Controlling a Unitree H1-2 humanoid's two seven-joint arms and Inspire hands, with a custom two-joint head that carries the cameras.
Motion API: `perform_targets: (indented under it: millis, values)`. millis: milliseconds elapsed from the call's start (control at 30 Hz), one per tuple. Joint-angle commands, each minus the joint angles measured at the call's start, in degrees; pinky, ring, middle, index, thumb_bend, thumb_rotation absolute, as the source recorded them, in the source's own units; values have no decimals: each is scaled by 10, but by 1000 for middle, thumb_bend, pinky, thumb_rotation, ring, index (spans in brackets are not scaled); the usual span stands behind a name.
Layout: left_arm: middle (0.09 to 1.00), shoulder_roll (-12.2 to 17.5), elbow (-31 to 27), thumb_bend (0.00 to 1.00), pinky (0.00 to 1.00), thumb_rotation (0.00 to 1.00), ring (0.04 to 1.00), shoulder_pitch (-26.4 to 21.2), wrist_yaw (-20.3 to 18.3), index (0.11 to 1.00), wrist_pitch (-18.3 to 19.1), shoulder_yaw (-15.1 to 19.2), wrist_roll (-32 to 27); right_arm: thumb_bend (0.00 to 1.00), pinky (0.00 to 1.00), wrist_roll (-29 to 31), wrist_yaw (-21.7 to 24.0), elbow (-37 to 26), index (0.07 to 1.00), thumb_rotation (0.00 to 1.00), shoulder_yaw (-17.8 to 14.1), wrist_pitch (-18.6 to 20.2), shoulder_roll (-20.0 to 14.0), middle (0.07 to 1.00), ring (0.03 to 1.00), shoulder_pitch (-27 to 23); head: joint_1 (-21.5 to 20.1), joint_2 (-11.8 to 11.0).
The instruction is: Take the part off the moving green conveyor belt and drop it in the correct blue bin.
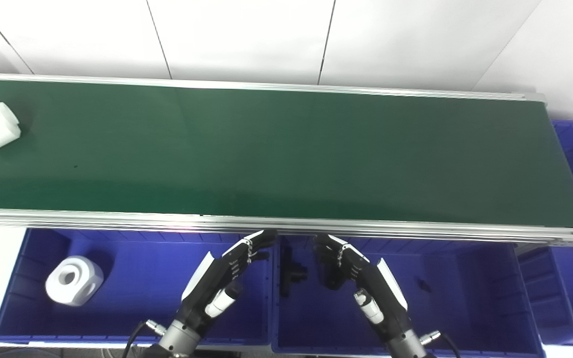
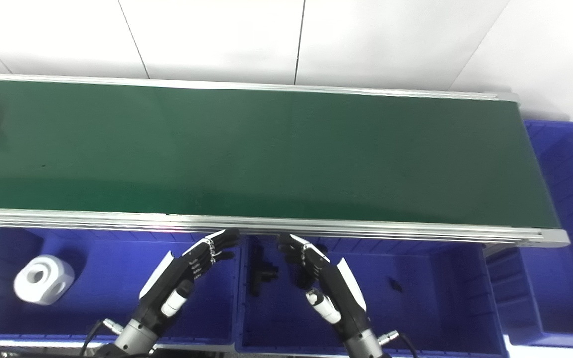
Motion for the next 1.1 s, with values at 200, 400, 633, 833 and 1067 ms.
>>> perform_targets:
  millis: [200, 400, 633, 833, 1067]
  values:
    - [903, 6, -28, 834, 877, 1000, 909, 8, -6, 860, -15, -2, -4, 929, 780, 8, 8, -14, 832, 1000, -5, -15, 5, 851, 829, 1, 1, -1]
    - [898, 4, -24, 829, 867, 1000, 901, 6, -4, 855, -20, -2, -3, 916, 788, 8, 11, -13, 837, 1000, -6, -15, 2, 854, 835, 0, 2, -2]
    - [897, 1, -20, 838, 862, 1000, 899, 5, -2, 853, -20, -1, -3, 899, 781, 6, 10, -11, 834, 1000, -7, -15, 3, 851, 830, -2, 3, -3]
    - [889, 0, -16, 831, 838, 1000, 887, 1, 2, 847, -24, 0, 5, 906, 773, 4, 9, -9, 831, 1000, -6, -15, 3, 851, 828, -4, 1, -4]
    - [894, 0, -13, 834, 853, 992, 894, 1, -3, 850, -23, 1, -3, 889, 772, 4, 10, -6, 830, 1000, -5, -15, 3, 851, 828, -7, 0, -4]
